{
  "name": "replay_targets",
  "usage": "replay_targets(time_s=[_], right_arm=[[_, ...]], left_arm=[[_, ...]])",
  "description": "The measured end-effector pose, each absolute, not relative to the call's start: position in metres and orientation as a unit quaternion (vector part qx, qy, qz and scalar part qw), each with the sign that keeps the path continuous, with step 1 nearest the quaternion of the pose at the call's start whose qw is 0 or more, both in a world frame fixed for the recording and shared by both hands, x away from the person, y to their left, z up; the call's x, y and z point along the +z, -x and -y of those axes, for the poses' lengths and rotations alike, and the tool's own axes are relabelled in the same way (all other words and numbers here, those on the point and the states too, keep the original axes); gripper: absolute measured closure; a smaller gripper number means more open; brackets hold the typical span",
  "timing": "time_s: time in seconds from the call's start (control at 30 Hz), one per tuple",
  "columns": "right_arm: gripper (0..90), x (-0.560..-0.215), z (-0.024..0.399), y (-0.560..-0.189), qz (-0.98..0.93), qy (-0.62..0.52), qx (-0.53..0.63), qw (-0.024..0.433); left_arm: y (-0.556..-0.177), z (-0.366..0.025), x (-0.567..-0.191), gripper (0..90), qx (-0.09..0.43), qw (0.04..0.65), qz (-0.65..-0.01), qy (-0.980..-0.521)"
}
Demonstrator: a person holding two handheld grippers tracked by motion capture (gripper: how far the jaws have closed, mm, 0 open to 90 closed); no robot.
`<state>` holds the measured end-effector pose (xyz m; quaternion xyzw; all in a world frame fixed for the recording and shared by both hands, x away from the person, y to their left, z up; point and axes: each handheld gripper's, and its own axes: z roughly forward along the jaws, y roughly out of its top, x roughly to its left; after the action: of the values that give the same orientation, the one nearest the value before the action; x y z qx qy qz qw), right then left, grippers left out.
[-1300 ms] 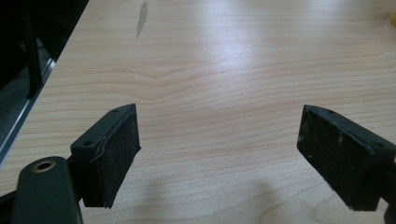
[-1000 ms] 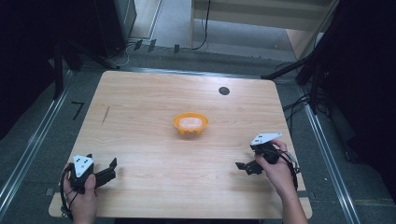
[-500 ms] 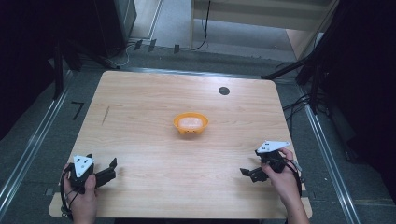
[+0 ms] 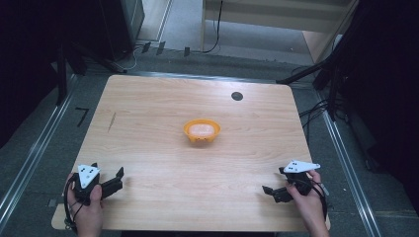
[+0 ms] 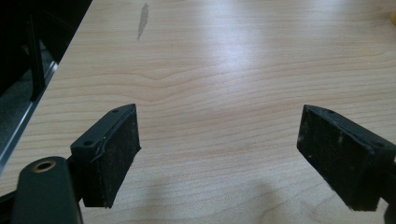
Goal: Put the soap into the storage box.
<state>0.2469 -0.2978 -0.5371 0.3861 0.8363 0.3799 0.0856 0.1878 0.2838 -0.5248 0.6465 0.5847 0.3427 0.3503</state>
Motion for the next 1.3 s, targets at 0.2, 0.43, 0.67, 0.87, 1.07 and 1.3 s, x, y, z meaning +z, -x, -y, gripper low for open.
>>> replay_targets(time_s=[0.2,0.43,0.67,0.87,1.07,1.3], right_arm=[[0.0,-0.54,0.306,-0.239,-0.832,-0.391,0.384,0.088],[0.0,-0.546,0.316,-0.23,-0.822,-0.401,0.393,0.088],[0.0,-0.547,0.328,-0.22,-0.816,-0.406,0.401,0.097],[0.0,-0.546,0.343,-0.213,-0.808,-0.415,0.404,0.106],[0.0,-0.552,0.356,-0.205,-0.802,-0.424,0.407,0.109],[0.0,-0.554,0.37,-0.196,-0.792,-0.431,0.419,0.105]], left_arm=[[-0.188,-0.284,-0.525,13.8,0.342,0.35,-0.585,-0.647],[-0.187,-0.283,-0.525,13.9,0.344,0.348,-0.584,-0.648],[-0.187,-0.283,-0.525,13.9,0.345,0.347,-0.584,-0.648],[-0.187,-0.283,-0.525,13.9,0.345,0.347,-0.583,-0.649],[-0.187,-0.283,-0.525,13.8,0.346,0.347,-0.582,-0.649],[-0.187,-0.282,-0.525,13.9,0.347,0.346,-0.582,-0.649]])
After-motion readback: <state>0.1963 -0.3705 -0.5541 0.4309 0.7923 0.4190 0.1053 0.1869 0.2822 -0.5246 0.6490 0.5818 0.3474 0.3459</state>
